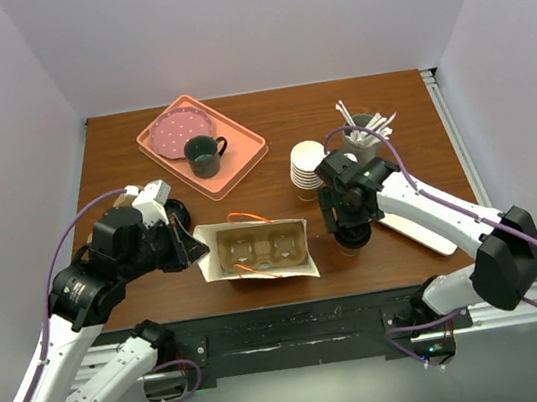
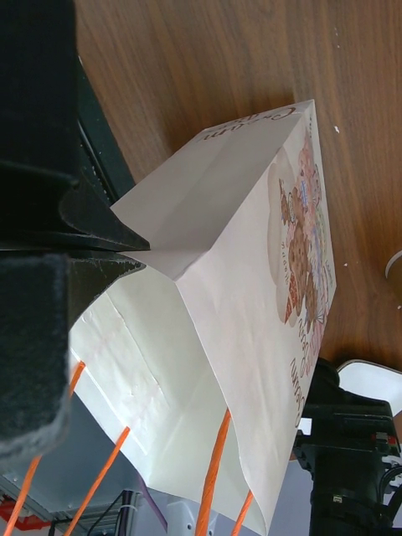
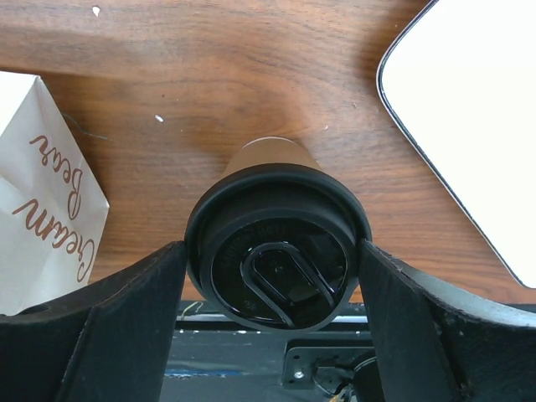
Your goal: Pack the takeout coffee
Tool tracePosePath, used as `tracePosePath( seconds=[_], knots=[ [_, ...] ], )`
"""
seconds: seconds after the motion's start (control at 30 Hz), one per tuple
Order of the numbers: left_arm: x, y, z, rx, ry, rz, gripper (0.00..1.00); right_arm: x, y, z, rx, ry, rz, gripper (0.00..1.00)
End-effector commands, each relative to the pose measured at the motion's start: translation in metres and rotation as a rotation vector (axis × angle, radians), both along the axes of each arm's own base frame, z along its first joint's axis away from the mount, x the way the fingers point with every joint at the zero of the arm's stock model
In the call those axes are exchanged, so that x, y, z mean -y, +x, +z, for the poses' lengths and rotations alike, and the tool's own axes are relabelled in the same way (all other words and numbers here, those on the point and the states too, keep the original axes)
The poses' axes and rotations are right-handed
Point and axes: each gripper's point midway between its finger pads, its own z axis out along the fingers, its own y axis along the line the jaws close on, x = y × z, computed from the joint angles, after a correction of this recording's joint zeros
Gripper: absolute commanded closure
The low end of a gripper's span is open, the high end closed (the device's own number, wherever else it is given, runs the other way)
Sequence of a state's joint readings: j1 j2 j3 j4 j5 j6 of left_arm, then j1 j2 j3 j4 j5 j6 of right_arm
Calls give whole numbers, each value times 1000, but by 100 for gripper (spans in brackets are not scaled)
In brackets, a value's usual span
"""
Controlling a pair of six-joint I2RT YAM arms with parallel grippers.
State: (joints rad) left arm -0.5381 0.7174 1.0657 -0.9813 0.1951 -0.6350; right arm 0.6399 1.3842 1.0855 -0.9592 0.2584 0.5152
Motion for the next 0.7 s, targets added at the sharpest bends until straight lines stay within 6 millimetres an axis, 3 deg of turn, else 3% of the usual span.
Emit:
tracePosePath(
  seconds=[0.0,0.33,0.5,0.6,0.67],
  knots=[
    [4,1,18,60,-33,-24,100,0,-2,-8,-8,12,2,22],
    [5,3,19,63,-40,-17,100,11,-12,-17,-25,-15,-12,23],
    [6,5,21,65,-44,-15,100,11,-11,-16,-23,-22,3,34],
    [5,5,21,60,-40,-10,100,12,-7,-5,-11,-31,14,39],
    [5,6,18,48,-27,-6,100,9,1,14,31,-19,20,43]
  ],
)
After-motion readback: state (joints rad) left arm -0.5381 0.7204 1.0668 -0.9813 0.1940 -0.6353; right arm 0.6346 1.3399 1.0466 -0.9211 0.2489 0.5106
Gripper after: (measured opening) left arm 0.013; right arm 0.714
